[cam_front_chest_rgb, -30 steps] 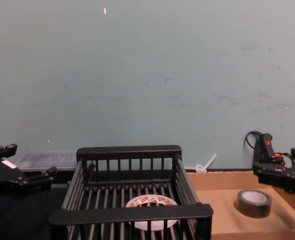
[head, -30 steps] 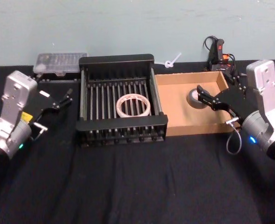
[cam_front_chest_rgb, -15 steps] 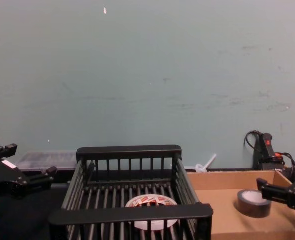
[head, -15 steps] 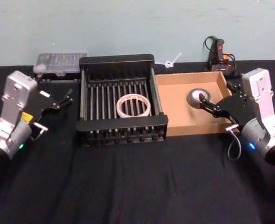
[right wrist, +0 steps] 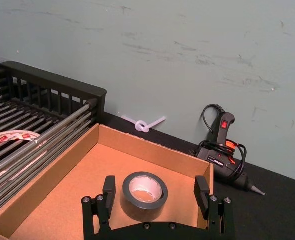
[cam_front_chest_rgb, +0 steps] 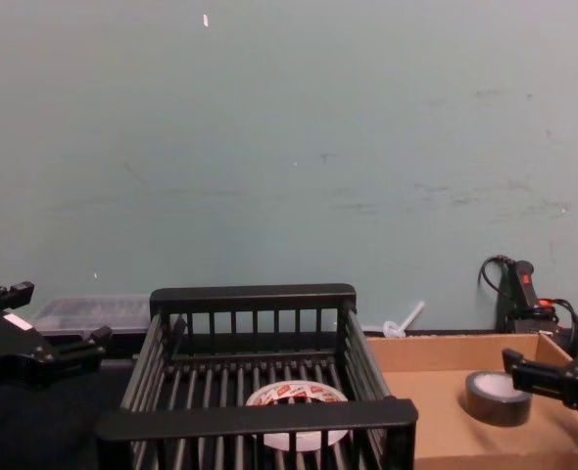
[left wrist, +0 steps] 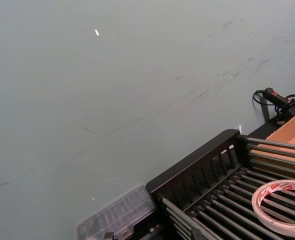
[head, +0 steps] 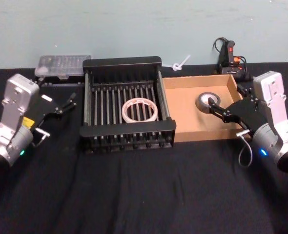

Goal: Pick up the white tape and place it into the black box , Pick up the silver tape and place it into the brown box.

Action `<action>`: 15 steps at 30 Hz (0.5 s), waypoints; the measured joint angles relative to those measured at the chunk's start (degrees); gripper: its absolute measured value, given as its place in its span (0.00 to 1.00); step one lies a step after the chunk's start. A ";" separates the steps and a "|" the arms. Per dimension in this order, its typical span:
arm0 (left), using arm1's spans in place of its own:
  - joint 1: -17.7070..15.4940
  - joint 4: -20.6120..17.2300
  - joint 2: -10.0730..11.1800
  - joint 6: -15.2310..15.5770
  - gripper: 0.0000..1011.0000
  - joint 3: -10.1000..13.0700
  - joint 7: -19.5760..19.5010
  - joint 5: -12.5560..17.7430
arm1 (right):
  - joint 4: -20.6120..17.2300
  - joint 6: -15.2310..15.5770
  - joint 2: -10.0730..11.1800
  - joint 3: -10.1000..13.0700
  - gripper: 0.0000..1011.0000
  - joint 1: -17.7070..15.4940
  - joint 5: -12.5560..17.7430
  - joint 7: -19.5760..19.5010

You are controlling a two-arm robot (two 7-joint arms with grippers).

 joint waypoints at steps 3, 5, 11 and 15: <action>0.00 0.00 0.00 0.00 0.99 0.00 0.00 0.00 | -0.01 0.00 0.01 -0.01 0.99 0.00 0.01 0.00; 0.00 0.00 0.00 0.00 0.99 0.00 0.00 0.00 | -0.03 -0.01 0.02 -0.03 0.99 0.00 0.01 0.00; 0.00 0.00 0.00 0.00 0.99 0.00 0.00 0.00 | -0.06 -0.01 0.05 -0.03 0.99 0.00 0.04 0.00; 0.00 0.00 0.00 0.00 0.99 0.00 0.00 0.00 | -0.08 -0.01 0.05 -0.03 0.99 0.00 0.05 0.00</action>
